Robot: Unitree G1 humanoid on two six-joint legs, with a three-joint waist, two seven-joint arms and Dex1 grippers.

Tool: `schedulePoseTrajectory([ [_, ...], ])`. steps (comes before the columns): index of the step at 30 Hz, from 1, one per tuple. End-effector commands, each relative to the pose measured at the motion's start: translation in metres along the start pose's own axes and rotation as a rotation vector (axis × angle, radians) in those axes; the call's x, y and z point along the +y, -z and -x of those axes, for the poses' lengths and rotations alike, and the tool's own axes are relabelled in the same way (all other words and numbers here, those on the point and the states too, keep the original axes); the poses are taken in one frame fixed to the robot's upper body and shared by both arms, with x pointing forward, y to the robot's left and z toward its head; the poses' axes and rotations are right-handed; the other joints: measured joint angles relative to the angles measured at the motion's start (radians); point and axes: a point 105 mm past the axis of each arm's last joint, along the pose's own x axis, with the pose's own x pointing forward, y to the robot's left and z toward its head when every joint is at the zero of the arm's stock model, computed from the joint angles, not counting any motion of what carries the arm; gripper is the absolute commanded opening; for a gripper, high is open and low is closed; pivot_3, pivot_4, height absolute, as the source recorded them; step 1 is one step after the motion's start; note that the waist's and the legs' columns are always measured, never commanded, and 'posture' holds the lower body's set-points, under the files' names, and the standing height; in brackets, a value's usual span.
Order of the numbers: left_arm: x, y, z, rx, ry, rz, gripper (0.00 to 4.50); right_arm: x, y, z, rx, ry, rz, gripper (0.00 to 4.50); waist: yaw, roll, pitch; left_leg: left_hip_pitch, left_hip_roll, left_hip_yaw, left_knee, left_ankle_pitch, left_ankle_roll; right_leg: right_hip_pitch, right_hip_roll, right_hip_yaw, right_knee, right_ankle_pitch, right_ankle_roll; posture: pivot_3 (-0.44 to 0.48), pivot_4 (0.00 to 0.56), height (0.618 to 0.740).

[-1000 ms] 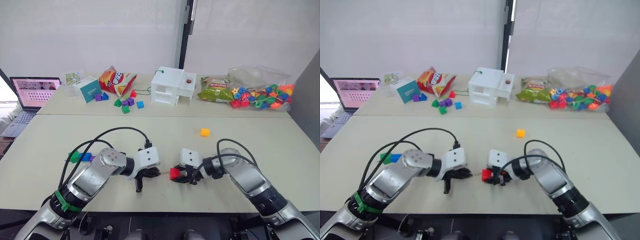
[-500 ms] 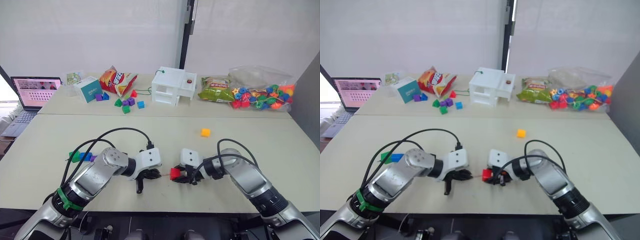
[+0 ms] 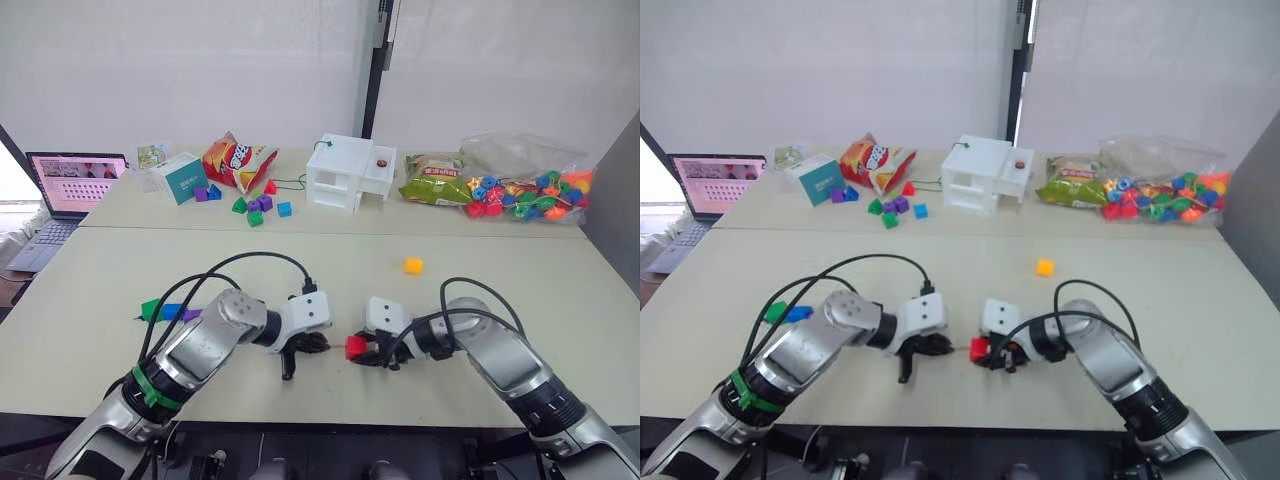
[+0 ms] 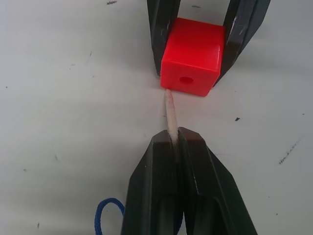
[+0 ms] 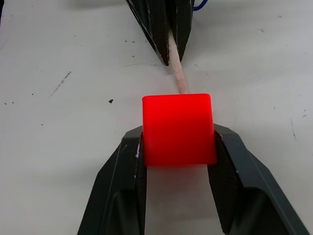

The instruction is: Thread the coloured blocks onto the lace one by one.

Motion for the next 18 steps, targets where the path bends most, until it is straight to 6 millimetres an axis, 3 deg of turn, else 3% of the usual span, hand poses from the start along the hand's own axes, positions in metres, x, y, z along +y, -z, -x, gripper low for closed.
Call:
schedulePoseTrajectory([
  [1, -0.013, -0.028, -0.006, -0.102, 0.079, -0.097, 0.0, 0.007, -0.013, -0.006, -0.042, -0.022, 0.032, 1.18, 0.0, 0.0, 0.0, 0.0, 0.0, 0.0, 0.0, 0.0, 0.0, 0.0, 0.0, 0.0, 0.0, 0.0, 0.0, 0.0, 0.15, 0.74],
  [10, -0.014, -0.012, 0.005, -0.057, 0.099, -0.091, 0.0, 0.005, -0.008, -0.005, -0.03, -0.003, 0.02, 1.18, -0.005, 0.0, 0.0, 0.0, 0.001, 0.0, 0.0, 0.0, 0.0, -0.001, 0.001, 0.0, 0.0, 0.0, 0.0, 0.0, 0.15, 0.74],
  [18, -0.011, -0.015, 0.005, -0.083, 0.063, -0.089, 0.0, 0.006, -0.006, -0.004, -0.019, -0.011, 0.02, 1.18, -0.005, 0.0, 0.0, 0.0, 0.001, 0.0, 0.0, 0.0, 0.0, -0.001, 0.001, 0.0, 0.0, 0.0, 0.0, 0.0, 0.15, 0.74],
])
